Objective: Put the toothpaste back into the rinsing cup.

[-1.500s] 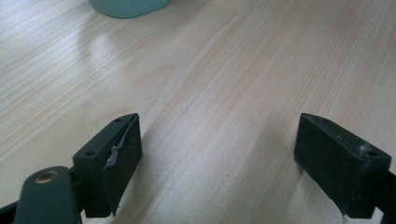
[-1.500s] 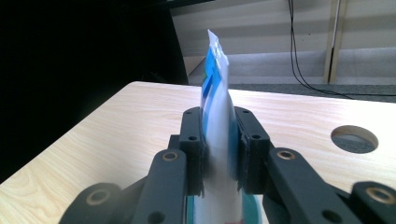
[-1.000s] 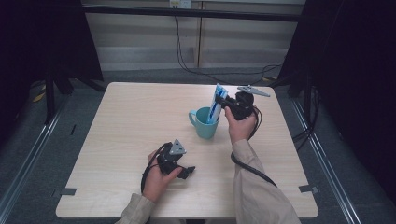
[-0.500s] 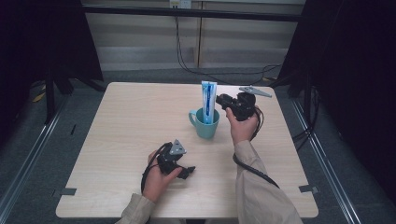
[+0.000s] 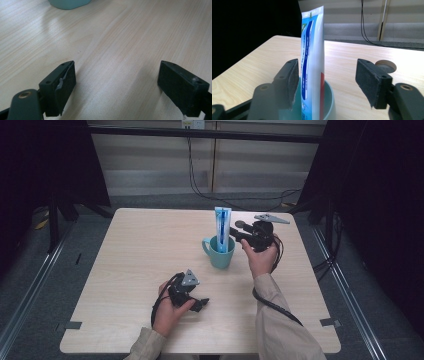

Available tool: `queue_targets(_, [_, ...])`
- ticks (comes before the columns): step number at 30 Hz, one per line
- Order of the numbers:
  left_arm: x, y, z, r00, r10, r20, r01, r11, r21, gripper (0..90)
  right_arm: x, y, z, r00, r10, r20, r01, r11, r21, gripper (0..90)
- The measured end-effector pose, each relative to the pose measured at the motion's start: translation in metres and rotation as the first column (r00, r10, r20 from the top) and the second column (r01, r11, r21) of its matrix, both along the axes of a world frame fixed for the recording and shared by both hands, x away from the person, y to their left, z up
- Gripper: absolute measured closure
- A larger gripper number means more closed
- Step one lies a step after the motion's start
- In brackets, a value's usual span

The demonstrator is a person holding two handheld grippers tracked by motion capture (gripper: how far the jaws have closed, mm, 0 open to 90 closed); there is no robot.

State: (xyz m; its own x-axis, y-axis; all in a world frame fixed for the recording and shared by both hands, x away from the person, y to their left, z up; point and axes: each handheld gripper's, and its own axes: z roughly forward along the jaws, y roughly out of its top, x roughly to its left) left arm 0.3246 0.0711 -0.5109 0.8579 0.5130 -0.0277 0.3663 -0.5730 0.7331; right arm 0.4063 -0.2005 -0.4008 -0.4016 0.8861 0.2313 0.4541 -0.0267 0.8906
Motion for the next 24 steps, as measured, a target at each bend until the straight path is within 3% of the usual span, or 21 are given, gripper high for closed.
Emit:
queue_targets(4, [0.000,0.000,0.000,1.0000,0.000,0.000,0.000,1.0000,0.000,15.0,-0.001,-0.003,-0.001,0.9998,0.005,-0.020,-0.005,1.000,-0.004,32.2])
queue_targets(24, [0.000,0.000,0.000,1.0000,-0.001,0.000,0.001,1.0000,0.001,15.0,-0.012,-0.017,0.002,0.9992,0.023,-0.031,-0.025,0.998,-0.058,26.9])
